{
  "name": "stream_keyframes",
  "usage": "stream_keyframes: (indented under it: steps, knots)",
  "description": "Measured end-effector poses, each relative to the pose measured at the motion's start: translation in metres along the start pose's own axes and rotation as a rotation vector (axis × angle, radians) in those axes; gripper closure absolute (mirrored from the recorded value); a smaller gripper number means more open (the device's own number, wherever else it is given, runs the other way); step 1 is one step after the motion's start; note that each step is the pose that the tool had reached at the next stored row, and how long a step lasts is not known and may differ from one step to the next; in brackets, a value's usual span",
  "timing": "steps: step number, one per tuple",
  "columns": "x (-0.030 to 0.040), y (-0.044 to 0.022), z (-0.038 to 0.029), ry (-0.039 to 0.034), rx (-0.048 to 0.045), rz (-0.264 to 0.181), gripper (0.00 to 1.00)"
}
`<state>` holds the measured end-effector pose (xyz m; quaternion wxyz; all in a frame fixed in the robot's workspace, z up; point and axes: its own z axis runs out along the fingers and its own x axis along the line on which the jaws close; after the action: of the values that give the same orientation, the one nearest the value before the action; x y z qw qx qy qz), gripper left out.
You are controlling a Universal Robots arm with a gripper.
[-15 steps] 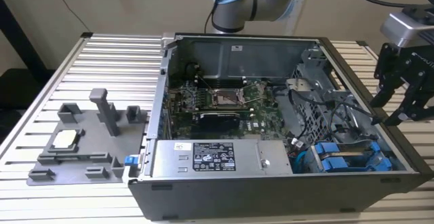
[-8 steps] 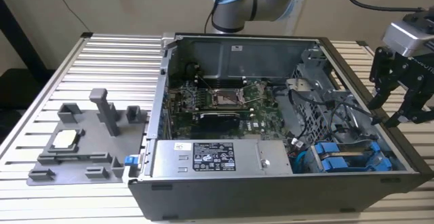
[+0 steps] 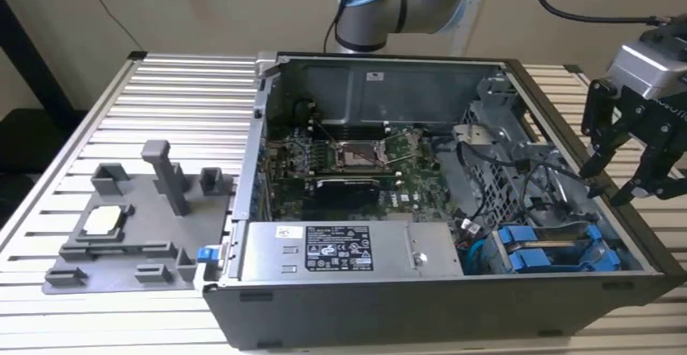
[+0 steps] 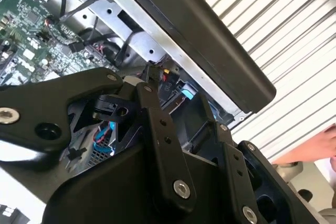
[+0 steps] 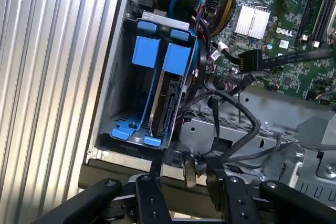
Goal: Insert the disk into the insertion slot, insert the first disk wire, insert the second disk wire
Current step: 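Insert the first disk wire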
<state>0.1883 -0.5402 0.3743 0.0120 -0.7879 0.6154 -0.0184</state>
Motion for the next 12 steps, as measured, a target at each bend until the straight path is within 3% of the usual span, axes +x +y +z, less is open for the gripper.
stream_keyframes:
  steps: [4,6,7,12]
  knots:
    - [-0.0004,-0.0002,0.001,0.0153,-0.0038,-0.003,0.53]
    - [-0.0006,-0.0002,0.001,0.0169,-0.0042,-0.004,0.55]
    - [-0.0006,-0.0003,0.001,0.0171,-0.0042,-0.004,0.62]
    - [-0.0012,-0.0004,0.0011,0.018,-0.0045,-0.004,0.62]
